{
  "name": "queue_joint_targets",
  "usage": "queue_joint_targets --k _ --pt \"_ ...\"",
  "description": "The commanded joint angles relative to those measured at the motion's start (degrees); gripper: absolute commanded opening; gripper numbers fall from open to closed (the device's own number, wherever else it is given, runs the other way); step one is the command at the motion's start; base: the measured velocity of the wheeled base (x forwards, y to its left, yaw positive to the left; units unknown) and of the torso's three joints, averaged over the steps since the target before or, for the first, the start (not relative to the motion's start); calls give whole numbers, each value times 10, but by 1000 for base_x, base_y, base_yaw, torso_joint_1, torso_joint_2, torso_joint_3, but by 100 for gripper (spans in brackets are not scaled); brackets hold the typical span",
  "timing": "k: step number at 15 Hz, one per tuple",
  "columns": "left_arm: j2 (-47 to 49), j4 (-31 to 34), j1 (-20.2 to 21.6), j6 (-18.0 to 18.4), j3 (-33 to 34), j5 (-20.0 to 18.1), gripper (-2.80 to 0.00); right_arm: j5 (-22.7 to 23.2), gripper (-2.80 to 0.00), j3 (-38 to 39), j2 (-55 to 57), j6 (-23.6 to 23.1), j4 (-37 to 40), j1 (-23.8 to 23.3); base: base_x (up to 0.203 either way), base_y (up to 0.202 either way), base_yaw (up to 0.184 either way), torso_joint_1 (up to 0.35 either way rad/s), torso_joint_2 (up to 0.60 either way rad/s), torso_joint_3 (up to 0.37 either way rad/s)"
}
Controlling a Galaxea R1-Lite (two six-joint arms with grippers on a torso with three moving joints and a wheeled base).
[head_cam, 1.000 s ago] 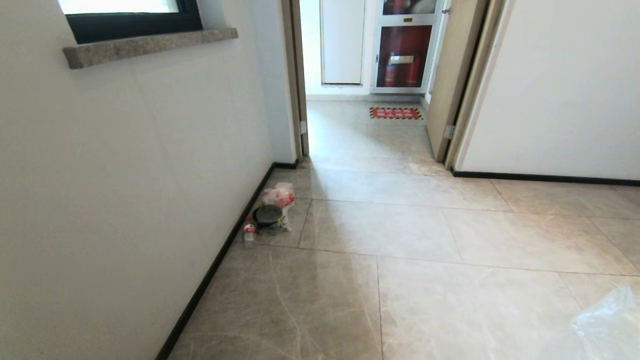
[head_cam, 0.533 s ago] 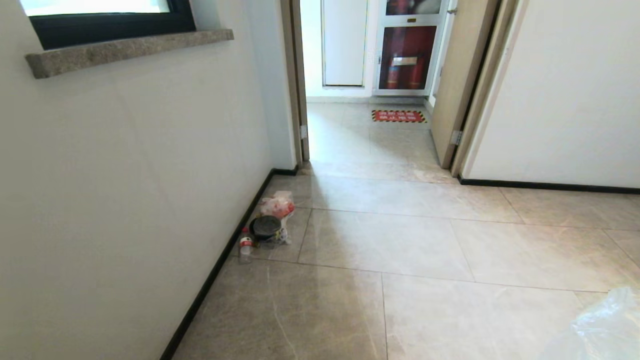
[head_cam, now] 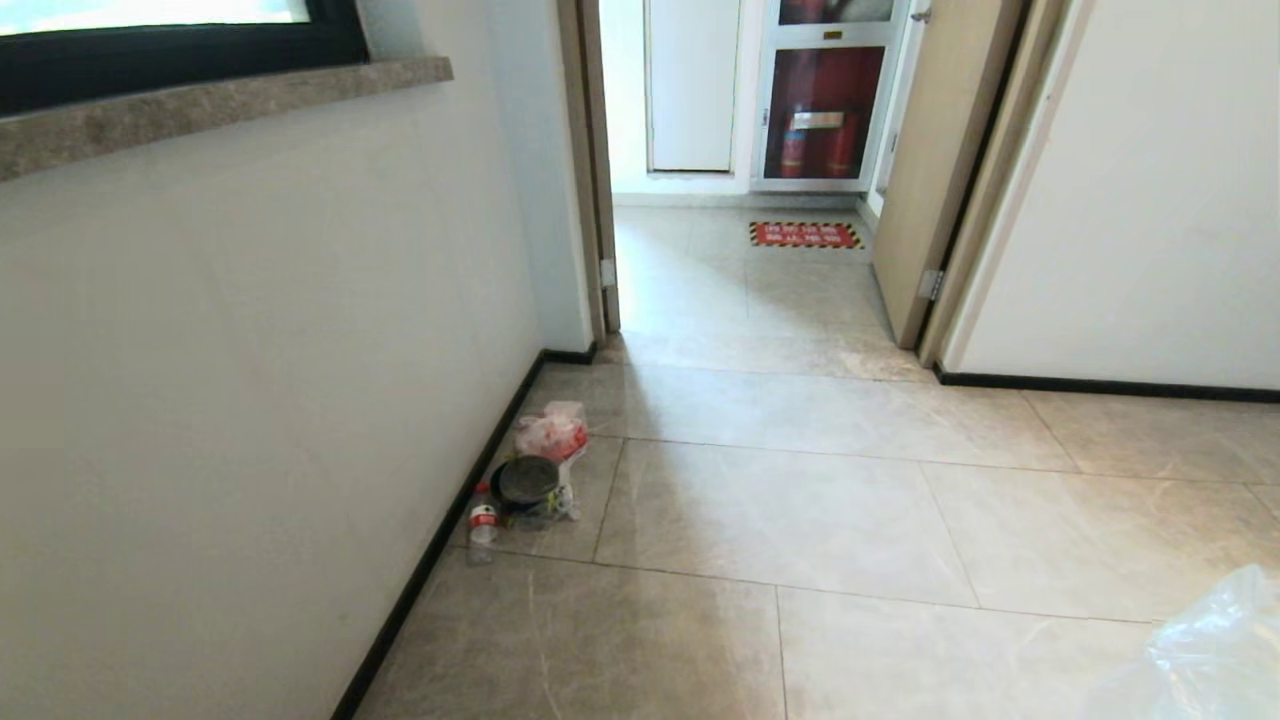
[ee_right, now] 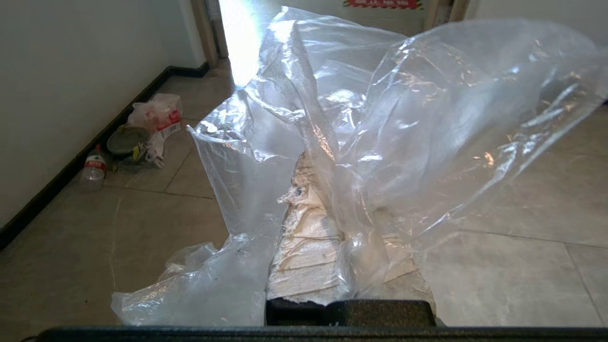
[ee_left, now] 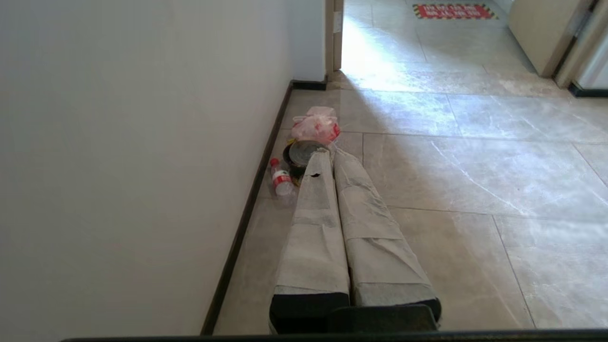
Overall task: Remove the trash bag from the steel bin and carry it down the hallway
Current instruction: Put the trash bag at the door
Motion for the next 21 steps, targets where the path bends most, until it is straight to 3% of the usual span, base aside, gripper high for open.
queue_joint_targets --k 1,18,21 --pt "0 1 0 0 0 1 -280 0 -280 0 1 -1 0 -1 117 0 8 -2 5 4" --pt "0 1 0 -1 0 1 -280 0 -280 -2 1 -6 5 -1 0 0 0 0 0 0" --pt "0 1 0 -1 0 1 -280 1 -280 0 1 -6 0 -1 3 -2 126 5 1 0"
